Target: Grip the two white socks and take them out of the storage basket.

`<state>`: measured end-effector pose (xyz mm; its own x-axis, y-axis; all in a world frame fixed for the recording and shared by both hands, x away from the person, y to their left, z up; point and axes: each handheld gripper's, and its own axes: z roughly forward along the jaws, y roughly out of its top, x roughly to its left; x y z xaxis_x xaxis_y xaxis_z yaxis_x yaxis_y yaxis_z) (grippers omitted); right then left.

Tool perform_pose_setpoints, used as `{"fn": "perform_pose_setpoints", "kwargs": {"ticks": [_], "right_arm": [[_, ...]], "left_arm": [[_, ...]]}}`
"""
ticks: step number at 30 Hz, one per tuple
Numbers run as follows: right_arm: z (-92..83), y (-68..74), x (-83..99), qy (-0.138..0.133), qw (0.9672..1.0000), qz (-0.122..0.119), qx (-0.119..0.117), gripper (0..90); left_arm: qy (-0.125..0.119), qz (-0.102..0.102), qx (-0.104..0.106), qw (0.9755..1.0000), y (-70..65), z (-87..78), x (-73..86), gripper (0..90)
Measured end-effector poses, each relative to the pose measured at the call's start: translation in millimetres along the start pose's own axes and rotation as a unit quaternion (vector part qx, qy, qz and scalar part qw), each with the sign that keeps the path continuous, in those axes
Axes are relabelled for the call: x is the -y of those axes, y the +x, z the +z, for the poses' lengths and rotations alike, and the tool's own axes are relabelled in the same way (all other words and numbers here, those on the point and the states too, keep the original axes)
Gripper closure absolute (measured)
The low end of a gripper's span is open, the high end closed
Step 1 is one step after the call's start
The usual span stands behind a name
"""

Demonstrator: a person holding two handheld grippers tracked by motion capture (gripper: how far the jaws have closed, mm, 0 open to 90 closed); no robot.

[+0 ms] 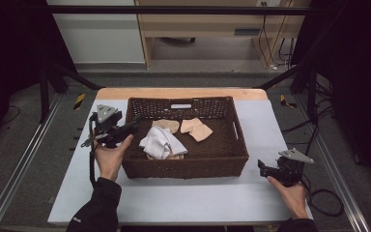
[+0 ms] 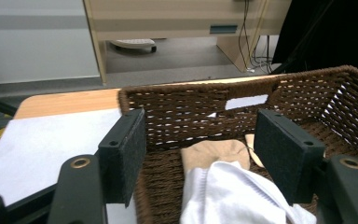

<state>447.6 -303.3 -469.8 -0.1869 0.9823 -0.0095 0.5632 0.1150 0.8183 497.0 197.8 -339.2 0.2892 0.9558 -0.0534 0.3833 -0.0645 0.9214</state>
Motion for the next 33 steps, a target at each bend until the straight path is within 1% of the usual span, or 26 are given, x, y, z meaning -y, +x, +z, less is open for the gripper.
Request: {"fn": "perform_pose_setpoints", "kwargs": {"ticks": [5, 6, 7, 8, 9, 15, 21, 23, 24, 25, 27, 30, 31, 32, 33], "right_arm": [[0.2, -0.2, -0.3, 0.0, 1.0, 0.002, 0.0, 6.5], [0.2, -0.2, -0.3, 0.0, 1.0, 0.002, 0.0, 6.5], [0.3, -0.1, -0.5, 0.0, 1.0, 0.002, -0.001, 6.5], [0.4, -0.1, -0.5, 0.0, 1.0, 0.002, -0.001, 6.5], [0.4, -0.1, -0.5, 0.0, 1.0, 0.002, -0.001, 6.5], [1.2, 0.4, -0.3, 0.002, 1.0, -0.001, -0.002, 6.5], [0.6, -0.3, -0.6, 0.0, 1.0, 0.003, -0.001, 6.5], [1.0, -0.1, -0.5, 0.001, 1.0, 0.001, -0.002, 6.5], [1.3, -0.1, -0.5, 0.002, 1.0, -0.001, -0.002, 6.5], [1.3, -0.1, -0.5, 0.002, 1.0, -0.001, -0.002, 6.5], [1.4, -0.2, -0.5, 0.002, 1.0, -0.001, -0.002, 6.5], [1.5, -0.5, -0.6, 0.002, 1.0, -0.002, -0.002, 6.5], [1.6, -0.2, -0.6, 0.003, 1.0, 0.0, -0.003, 6.5], [1.6, -0.2, -0.6, 0.003, 1.0, 0.0, -0.003, 6.5], [1.7, -0.1, -0.6, 0.003, 1.0, 0.0, -0.003, 6.5]], "left_arm": [[0.006, 0.005, 0.009, 0.9999, -12.6, 13.5, -1.9, 34.8], [0.006, 0.005, 0.009, 0.9999, -12.6, 13.5, -1.9, 34.7], [0.004, 0.008, 0.011, 0.9999, -17.4, 17.9, -3.1, 34.8], [0.003, 0.009, 0.012, 0.9999, -19.3, 19.9, -3.7, 34.8], [0.003, 0.009, 0.012, 0.9999, -19.3, 19.9, -3.7, 34.8], [0.009, 0.01, 0.015, 0.9998, -26.7, 36.7, -5.0, 34.7], [0.011, 0.026, 0.014, 0.9995, -33.1, 55.6, -1.2, 34.3], [0.017, 0.027, 0.018, 0.9993, -33.9, 62.9, 1.1, 33.4], [0.026, 0.031, 0.022, 0.9989, -34.4, 69.5, 3.4, 32.4], [0.026, 0.031, 0.022, 0.9989, -34.4, 69.5, 3.4, 31.9], [0.044, 0.037, 0.022, 0.9981, -34.8, 77.9, 7.0, 31.8], [0.062, 0.04, 0.019, 0.9971, -34.8, 85.8, 10.8, 30.4], [0.073, 0.042, 0.019, 0.9963, -34.3, 91.2, 13.6, 29.1], [0.073, 0.042, 0.019, 0.9963, -34.3, 91.2, 13.6, 28.5], [0.082, 0.042, 0.021, 0.9955, -34.2, 94.4, 15.5, 28.5]]}}
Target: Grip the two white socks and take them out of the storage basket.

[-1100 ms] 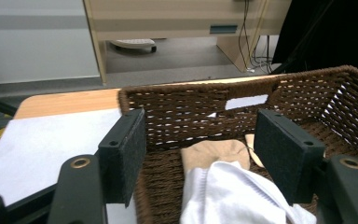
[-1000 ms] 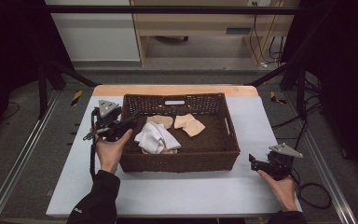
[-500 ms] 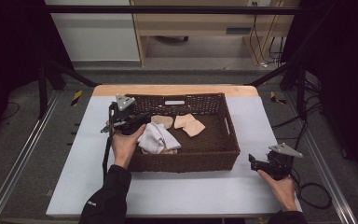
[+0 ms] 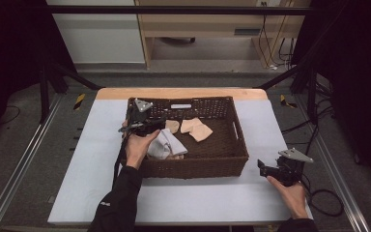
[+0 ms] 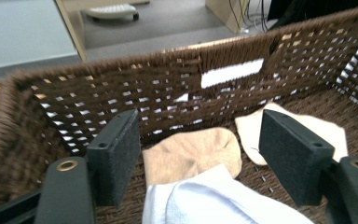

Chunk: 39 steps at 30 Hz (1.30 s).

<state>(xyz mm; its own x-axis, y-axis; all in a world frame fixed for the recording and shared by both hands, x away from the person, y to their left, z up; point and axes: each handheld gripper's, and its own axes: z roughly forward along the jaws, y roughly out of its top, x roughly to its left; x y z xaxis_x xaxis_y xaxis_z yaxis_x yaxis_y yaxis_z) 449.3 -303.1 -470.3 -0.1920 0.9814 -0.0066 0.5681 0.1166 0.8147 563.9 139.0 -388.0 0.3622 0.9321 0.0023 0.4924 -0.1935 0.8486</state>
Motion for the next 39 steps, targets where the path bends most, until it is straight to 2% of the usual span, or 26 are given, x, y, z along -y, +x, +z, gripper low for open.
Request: {"fn": "perform_pose_setpoints", "kwargs": {"ticks": [5, 11, 19, 26, 29, 31, 34, 37, 39], "right_arm": [[0.2, -0.2, -0.1, 0.0, 1.0, -0.001, -0.001, 6.4], [0.6, 0.5, 0.0, 0.004, 1.0, 0.0, -0.003, 6.2], [1.8, 0.7, 0.1, 0.008, 1.0, -0.003, -0.003, 6.1], [2.6, 1.0, 0.3, 0.013, 0.9999, -0.007, -0.004, 6.1], [2.7, 0.9, 0.4, 0.013, 0.9999, -0.007, -0.004, 6.1], [2.7, 0.8, 0.4, 0.013, 0.9999, -0.007, -0.004, 6.1], [2.6, 0.9, 0.3, 0.013, 0.9999, -0.007, -0.004, 6.2], [2.4, 1.0, 0.4, 0.014, 0.9999, -0.007, -0.005, 6.3], [2.4, 0.8, 0.3, 0.014, 0.9999, -0.007, -0.005, 6.4]], "left_arm": [[0.028, 0.006, 0.0, 0.9996, -0.2, 10.2, 6.5, 25.0], [0.054, 0.0, -0.004, 0.9985, 5.0, 16.7, 12.7, 24.7], [0.091, 0.008, 0.009, 0.9958, 4.4, 23.0, 17.8, 26.4], [0.117, 0.021, 0.011, 0.9928, 1.3, 26.8, 21.2, 29.6], [0.135, 0.013, 0.017, 0.9906, 1.2, 28.8, 22.6, 35.1], [0.149, 0.0, 0.023, 0.9885, 1.4, 30.1, 23.3, 40.5], [0.169, -0.009, 0.03, 0.9852, 1.3, 30.8, 24.1, 47.7], [0.188, -0.013, 0.029, 0.9816, 1.1, 30.3, 23.9, 59.9], [0.194, -0.021, 0.033, 0.9801, 1.6, 29.4, 23.1, 66.9]]}}
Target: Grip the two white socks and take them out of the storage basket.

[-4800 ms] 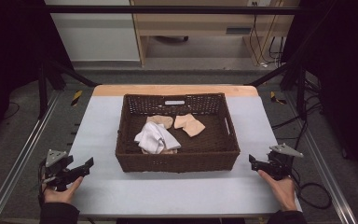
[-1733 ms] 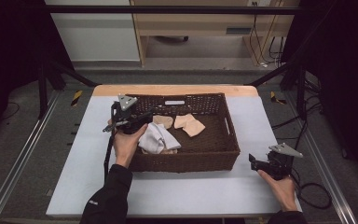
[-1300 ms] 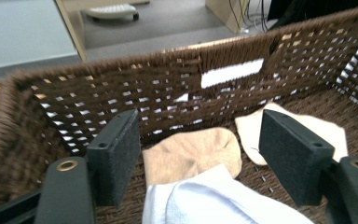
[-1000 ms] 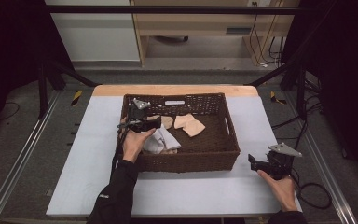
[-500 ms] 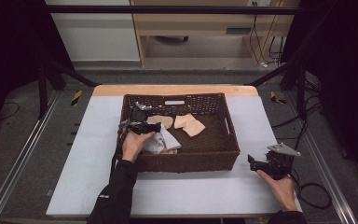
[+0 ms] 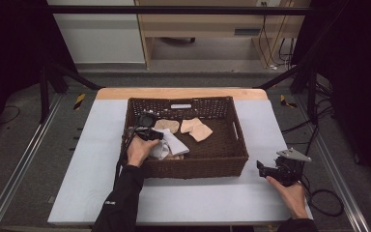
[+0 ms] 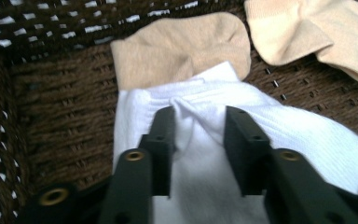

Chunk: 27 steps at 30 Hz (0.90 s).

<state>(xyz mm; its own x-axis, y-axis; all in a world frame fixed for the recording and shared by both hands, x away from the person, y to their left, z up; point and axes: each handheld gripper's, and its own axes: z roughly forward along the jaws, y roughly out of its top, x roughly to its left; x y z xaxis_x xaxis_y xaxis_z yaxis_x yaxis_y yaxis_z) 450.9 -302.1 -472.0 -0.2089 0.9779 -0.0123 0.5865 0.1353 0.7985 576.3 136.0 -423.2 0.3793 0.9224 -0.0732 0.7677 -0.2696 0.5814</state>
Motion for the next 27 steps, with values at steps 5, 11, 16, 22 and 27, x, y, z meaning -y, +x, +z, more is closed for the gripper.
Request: {"fn": "perform_pose_setpoints", "kwargs": {"ticks": [5, 11, 16, 22, 27], "right_arm": [[-0.3, -0.2, -0.1, 0.0, 1.0, 0.0, 0.0, 6.4], [-0.8, -0.6, -0.2, -0.002, 1.0, 0.002, 0.001, 6.5], [-1.0, -0.6, -0.3, -0.003, 1.0, 0.001, 0.002, 6.5], [-1.1, -0.9, -0.4, -0.004, 1.0, 0.0, 0.002, 6.6], [-1.4, -1.0, -0.5, -0.005, 1.0, 0.001, 0.003, 6.6]], "left_arm": [[0.003, -0.009, 0.01, 0.9999, 1.4, -6.0, -1.5, 83.0], [-0.044, -0.003, 0.028, 0.9986, 0.8, -18.4, -2.3, 86.0], [-0.113, 0.004, 0.045, 0.9926, 0.0, -32.2, -2.3, 86.3], [-0.183, 0.007, 0.058, 0.9813, -3.1, -49.1, -2.4, 86.4], [-0.228, 0.003, 0.068, 0.9712, -4.7, -67.1, -3.5, 86.7]]}}
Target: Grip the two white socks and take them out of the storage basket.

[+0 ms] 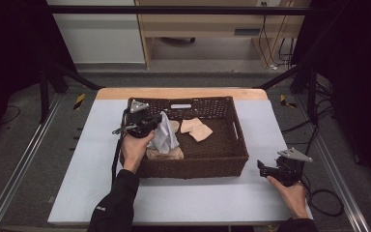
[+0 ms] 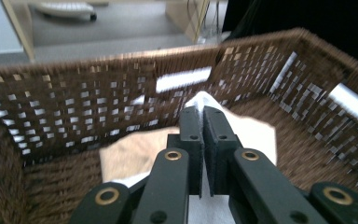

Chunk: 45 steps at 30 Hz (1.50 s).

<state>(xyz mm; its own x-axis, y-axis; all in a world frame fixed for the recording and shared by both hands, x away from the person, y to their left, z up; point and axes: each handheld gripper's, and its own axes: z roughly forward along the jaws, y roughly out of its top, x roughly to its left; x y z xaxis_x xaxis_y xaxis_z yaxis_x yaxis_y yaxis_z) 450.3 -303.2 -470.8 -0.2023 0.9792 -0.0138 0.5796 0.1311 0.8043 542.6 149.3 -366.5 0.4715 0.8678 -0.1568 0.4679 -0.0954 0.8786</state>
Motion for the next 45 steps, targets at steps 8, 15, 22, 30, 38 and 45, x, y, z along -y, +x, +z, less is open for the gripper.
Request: {"fn": "perform_pose_setpoints", "kwargs": {"ticks": [8, 15, 22, 30, 38, 45], "right_arm": [[-0.3, -0.3, 0.0, -0.001, 1.0, 0.0, 0.0, 6.7], [-0.5, -0.3, -0.1, -0.002, 1.0, 0.001, 0.0, 6.7], [-1.2, -0.7, -0.2, -0.003, 1.0, 0.001, 0.0, 6.7], [-1.3, -0.8, -0.2, -0.003, 1.0, 0.001, 0.001, 6.8], [-1.8, -1.1, -0.2, -0.007, 1.0, 0.002, 0.003, 6.9], [-2.2, -0.9, -0.3, -0.01, 0.9999, 0.001, 0.004, 7.1]], "left_arm": [[-0.057, -0.002, 0.009, 0.9983, -5.4, -23.8, -16.0, 86.9], [-0.089, 0.0, 0.014, 0.996, -10.8, -40.7, -26.2, 87.1], [-0.115, 0.003, 0.022, 0.9932, -17.2, -62.3, -38.4, 87.1], [-0.141, 0.006, 0.024, 0.9897, -17.1, -86.6, -48.7, 87.1], [-0.159, 0.005, 0.019, 0.9871, -10.0, -108.1, -53.1, 87.1], [-0.179, 0.002, 0.009, 0.9838, -0.4, -130.9, -56.5, 87.1]]}}
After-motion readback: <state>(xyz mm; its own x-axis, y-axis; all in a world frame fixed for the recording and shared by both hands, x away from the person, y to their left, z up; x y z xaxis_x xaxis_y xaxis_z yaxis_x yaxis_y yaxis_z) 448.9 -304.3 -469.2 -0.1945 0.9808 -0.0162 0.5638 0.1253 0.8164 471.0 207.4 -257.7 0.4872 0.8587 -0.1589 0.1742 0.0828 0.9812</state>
